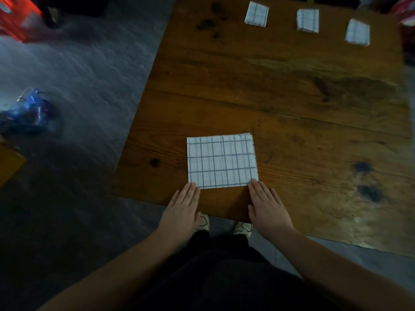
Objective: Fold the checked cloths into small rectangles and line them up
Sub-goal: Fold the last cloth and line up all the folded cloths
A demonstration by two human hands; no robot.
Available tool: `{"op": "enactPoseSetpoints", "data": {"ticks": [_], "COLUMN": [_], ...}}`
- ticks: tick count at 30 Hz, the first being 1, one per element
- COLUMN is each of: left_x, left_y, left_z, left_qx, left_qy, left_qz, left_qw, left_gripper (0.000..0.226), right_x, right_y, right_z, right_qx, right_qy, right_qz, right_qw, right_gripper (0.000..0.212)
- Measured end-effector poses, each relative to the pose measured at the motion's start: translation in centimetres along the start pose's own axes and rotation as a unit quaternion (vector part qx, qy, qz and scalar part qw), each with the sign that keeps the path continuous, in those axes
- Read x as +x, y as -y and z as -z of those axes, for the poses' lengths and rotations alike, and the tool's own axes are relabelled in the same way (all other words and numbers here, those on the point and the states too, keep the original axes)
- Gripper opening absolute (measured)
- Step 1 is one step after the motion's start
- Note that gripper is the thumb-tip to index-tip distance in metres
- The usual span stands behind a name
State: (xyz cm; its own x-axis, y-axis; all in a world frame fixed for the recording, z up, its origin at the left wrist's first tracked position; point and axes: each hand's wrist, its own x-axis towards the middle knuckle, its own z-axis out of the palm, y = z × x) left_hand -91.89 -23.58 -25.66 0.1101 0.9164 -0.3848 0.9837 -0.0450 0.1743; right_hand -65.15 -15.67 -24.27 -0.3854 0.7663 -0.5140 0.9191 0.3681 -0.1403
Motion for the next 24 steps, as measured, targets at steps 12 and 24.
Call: {"op": "enactPoseSetpoints", "data": {"ticks": [12,24], "left_x": [1.6,3.1], "left_y": [-2.0,-0.8], "left_z": [3.0,3.9], "left_qx": [-0.111,-0.087], "left_qy": [-0.028,-0.003], "left_qz": [0.021,0.009], "left_qw": [0.993,0.996], "left_gripper": [0.059,0.054], "right_x": [5.2,8.3], "right_y": [1.9,3.7], "right_z": [6.2,7.4], "right_qx": [0.447,0.498], "right_qy": [-0.121,-0.022], "right_qz": [-0.305,-0.372], "right_qw": [0.832,0.783], "right_gripper": [0.050,0.028]}}
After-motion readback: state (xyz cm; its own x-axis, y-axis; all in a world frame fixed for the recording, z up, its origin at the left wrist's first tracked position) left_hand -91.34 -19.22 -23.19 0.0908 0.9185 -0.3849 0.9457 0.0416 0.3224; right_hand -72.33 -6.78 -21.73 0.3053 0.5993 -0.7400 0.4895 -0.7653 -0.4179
